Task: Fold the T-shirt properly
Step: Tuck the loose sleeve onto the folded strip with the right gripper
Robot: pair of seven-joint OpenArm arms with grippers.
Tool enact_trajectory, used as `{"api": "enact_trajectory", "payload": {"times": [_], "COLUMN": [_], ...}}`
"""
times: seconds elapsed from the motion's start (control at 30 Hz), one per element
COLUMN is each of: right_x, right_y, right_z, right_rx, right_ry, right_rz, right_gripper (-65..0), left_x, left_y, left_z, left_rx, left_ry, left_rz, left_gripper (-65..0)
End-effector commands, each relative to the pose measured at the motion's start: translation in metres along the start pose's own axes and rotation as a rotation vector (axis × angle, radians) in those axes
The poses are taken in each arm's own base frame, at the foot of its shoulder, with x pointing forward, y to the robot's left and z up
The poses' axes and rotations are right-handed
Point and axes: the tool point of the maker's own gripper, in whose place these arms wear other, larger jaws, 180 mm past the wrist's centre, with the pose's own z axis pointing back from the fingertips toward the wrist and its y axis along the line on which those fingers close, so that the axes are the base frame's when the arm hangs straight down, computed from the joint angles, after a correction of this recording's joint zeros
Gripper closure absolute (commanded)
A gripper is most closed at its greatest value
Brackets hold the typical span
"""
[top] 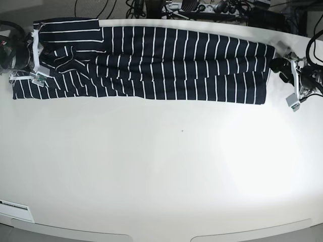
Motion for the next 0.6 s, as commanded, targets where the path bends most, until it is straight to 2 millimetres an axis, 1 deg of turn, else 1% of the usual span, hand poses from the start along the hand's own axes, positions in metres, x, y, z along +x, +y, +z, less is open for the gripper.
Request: {"api": "enact_trajectory", "payload": {"times": [0.0,0.03,0.07,0.2,0.27,0.3,0.33,0.4,0.47,0.57], "right_x": [-0.002,-0.003,-0.003,0.000,0.012,0.021,0.031,0.048,0.055,0.064], "right_y": [-0.017,-0.025,-0.031,-0.046,-0.053,-0.054,-0.054,-0.050,-0.047,-0.035], "right_z": [0.010,0.013,0.016,0.031,0.043,0.048,0.054,0.063,0.062,0.051], "right_rx": [-0.068,-0.110,-0.134,-0.200,-0.229,-0.225,-0.210,-0.173,-0.164,-0.120], "right_ry": [0.020,0.032,0.033,0.002,-0.079,-0.144,-0.212,-0.328,-0.388,-0.463], "right_rz": [0.020,0.022,0.022,-0.023,-0.074,-0.113,-0.141,-0.182,-0.193,-0.217], "right_gripper": [-30.6,-34.5,-35.6,-35.6,-34.4,-29.8,-21.9,-0.6,0.0,0.0], "left_x": [0.006,0.005,0.005,0.004,0.005,0.005,0.007,0.010,0.011,0.011], "left_y": [0.006,0.007,0.008,0.008,0.008,0.008,0.008,0.007,0.006,0.006], "left_z": [0.012,0.012,0.012,0.012,0.012,0.012,0.011,0.010,0.009,0.009], "left_rx": [0.028,0.032,0.037,0.042,0.041,0.040,0.040,0.037,0.034,0.032], "left_ry": [-0.011,-0.008,-0.004,-0.002,-0.002,-0.004,-0.013,-0.032,-0.037,-0.038], "left_rz": [-0.016,-0.017,-0.018,-0.019,-0.019,-0.019,-0.019,-0.019,-0.018,-0.018], "left_gripper": [-36.9,-36.9,-36.9,-36.9,-36.9,-36.9,-36.9,-36.9,-36.9,-36.9]}}
